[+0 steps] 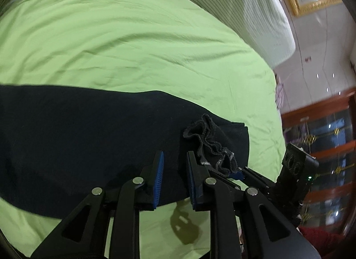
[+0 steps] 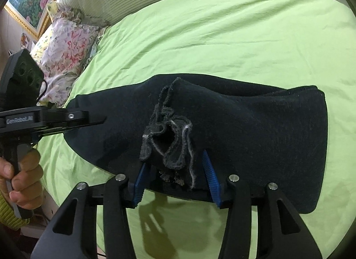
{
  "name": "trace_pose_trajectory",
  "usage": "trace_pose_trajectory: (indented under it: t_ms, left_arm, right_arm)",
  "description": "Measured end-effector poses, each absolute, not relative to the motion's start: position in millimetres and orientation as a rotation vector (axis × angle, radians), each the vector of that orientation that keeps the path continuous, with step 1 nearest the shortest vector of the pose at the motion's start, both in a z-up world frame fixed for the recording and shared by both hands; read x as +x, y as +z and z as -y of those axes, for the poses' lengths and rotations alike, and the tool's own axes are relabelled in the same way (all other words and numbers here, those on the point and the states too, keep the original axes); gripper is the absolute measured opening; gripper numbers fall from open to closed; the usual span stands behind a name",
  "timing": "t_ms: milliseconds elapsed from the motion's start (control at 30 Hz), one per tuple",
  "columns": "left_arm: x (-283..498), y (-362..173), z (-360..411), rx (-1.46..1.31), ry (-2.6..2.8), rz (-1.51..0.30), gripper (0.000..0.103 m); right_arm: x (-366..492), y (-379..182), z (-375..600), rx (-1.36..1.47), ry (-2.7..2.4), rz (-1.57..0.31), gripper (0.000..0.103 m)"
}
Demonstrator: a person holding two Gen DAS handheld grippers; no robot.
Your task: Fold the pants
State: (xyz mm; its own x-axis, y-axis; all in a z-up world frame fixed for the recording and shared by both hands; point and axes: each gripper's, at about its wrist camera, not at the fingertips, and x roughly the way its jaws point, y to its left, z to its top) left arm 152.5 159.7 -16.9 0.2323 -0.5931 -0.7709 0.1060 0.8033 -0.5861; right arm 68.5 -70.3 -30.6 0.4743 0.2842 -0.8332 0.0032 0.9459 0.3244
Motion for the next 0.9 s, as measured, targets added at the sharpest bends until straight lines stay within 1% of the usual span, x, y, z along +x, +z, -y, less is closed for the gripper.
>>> trace_pose_trajectory:
  t_ms: [100, 133, 200, 267, 367, 467, 733, 833, 900]
  left_arm:
    - [147.2, -13.8, -167.0, -0.488, -0.484, -1.239, 0.025]
    - [145.0, -13.0, -170.4, -0.494, -0.474, -1.236, 0.028]
    - [140.9, -11.3, -178.2, -0.510, -0.458, -1.232, 0.029]
    - [137.5, -10.9, -185.6, -0.526, -0.442, -1.231, 0.036]
    - [130.0, -9.8, -199.7, -0.557, -0.406, -1.222, 0.041]
    - [119.4, -9.0, -212.4, -0.579, -0.378, -1.213, 0.043]
    - [89.6, -12.9, -249.6, -0.632, -0.293, -1.212, 0.043]
    - [76.9, -13.5, -266.8, -0.656, -0.244, -1.198, 0.049]
    - [68.4, -15.8, -277.9, -0.682, -0.212, -1.188, 0.049]
  right_arm:
    - [68.8, -28.1, 68.6, 0.285, 0.173, -1.069, 0.049]
    - [69.2, -26.9, 66.9, 0.280, 0.175, -1.069, 0.049]
    - [70.0, -24.7, 63.8, 0.269, 0.181, -1.069, 0.049]
    - [70.9, -21.3, 57.7, 0.250, 0.196, -1.067, 0.049]
    - [72.0, -15.5, 48.2, 0.214, 0.214, -1.059, 0.049]
    - [74.8, -10.2, 36.7, 0.173, 0.237, -1.054, 0.050]
    - [84.2, -2.4, 5.0, 0.089, 0.311, -1.045, 0.052]
    - [90.6, -1.6, -6.2, 0.070, 0.343, -1.047, 0.055]
    - [96.5, -1.6, -14.1, 0.058, 0.363, -1.051, 0.055]
